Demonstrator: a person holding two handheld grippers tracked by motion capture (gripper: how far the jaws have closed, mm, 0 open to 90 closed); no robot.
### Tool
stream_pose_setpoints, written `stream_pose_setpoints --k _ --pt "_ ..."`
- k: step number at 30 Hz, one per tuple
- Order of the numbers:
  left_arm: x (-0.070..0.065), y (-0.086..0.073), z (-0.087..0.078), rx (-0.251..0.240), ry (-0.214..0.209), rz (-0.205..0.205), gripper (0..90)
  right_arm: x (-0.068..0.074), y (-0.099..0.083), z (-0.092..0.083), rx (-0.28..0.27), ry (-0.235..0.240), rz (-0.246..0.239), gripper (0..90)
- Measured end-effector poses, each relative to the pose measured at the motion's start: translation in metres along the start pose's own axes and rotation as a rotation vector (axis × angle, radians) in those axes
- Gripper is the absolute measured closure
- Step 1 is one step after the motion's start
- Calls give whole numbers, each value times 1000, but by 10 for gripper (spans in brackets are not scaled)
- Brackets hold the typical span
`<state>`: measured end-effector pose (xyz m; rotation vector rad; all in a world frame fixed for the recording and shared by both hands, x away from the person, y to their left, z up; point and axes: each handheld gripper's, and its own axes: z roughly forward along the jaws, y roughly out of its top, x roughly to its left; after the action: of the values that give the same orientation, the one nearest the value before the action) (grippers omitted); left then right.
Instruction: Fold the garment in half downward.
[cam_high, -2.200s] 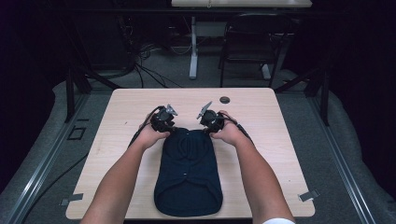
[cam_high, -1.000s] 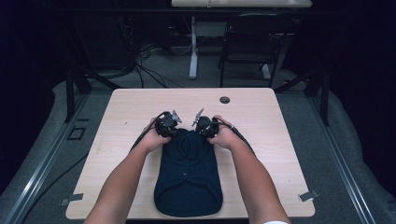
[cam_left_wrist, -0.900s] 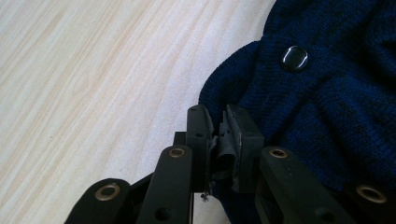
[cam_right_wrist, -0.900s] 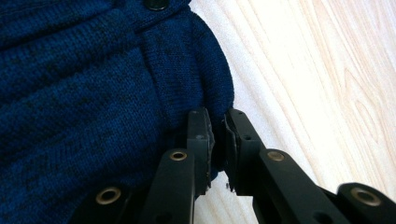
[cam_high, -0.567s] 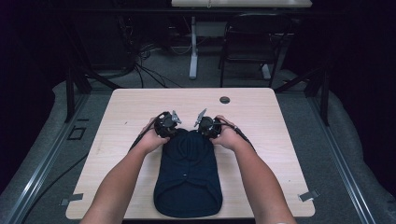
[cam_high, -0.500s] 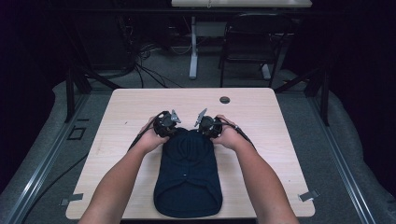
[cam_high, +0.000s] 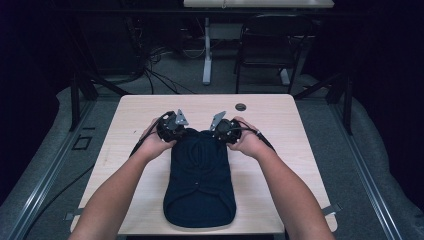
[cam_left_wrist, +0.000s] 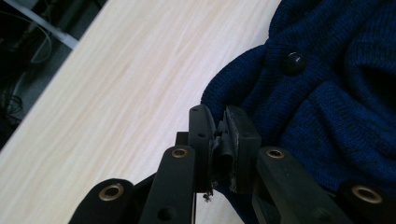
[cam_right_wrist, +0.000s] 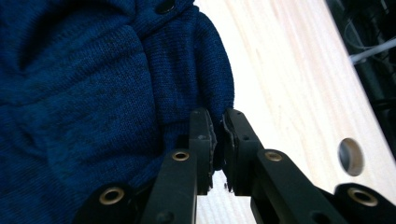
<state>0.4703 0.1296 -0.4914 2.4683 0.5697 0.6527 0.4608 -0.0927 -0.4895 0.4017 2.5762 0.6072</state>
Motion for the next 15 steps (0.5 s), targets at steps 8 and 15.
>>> stream_pose_setpoints --k 8,15 --pt "7 12 -21 -40 37 18 817 -8 10 -25 -41 -52 -23 823" --pt "20 28 -43 -69 92 40 818 -20 23 -46 -77 -88 -20 827"
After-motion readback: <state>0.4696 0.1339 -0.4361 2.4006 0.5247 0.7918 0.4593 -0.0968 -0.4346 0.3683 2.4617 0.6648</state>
